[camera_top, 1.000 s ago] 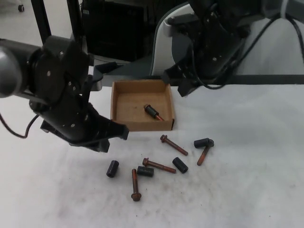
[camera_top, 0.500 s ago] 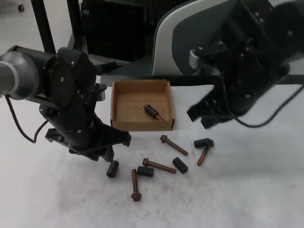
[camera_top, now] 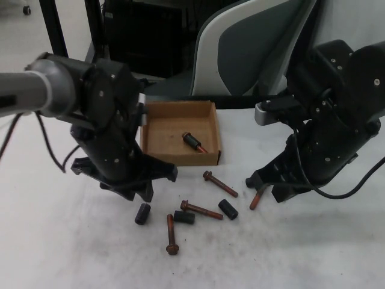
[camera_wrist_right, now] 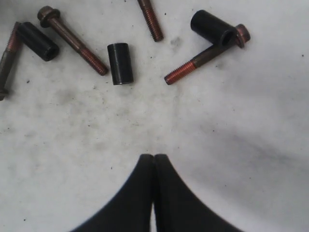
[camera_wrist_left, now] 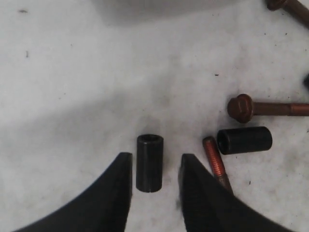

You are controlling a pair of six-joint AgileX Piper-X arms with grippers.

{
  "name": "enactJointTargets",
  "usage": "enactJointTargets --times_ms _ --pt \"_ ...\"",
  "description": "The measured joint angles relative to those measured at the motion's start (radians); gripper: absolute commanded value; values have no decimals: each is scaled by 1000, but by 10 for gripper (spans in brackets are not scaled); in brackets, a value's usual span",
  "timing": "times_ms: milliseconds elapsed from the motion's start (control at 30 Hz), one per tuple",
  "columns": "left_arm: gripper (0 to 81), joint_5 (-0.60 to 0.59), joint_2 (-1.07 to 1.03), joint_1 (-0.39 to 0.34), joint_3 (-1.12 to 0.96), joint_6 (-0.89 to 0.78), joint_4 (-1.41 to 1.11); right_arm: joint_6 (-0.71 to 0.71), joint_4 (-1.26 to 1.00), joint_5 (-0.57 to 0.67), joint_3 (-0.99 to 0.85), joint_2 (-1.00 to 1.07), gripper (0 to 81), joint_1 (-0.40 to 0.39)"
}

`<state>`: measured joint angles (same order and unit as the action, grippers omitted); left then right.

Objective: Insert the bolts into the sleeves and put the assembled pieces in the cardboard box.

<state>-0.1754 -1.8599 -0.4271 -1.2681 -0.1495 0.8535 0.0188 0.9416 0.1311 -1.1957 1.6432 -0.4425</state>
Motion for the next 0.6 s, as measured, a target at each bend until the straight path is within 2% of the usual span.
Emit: enactJointTargets --times_ms 233,600 --pt "323 25 -54 -31 -29 -2 29 4 0 -1 0 0 0 0" --pt "321 109 -70 -36 -33 -2 68 -4 -11 -1 0 0 0 0"
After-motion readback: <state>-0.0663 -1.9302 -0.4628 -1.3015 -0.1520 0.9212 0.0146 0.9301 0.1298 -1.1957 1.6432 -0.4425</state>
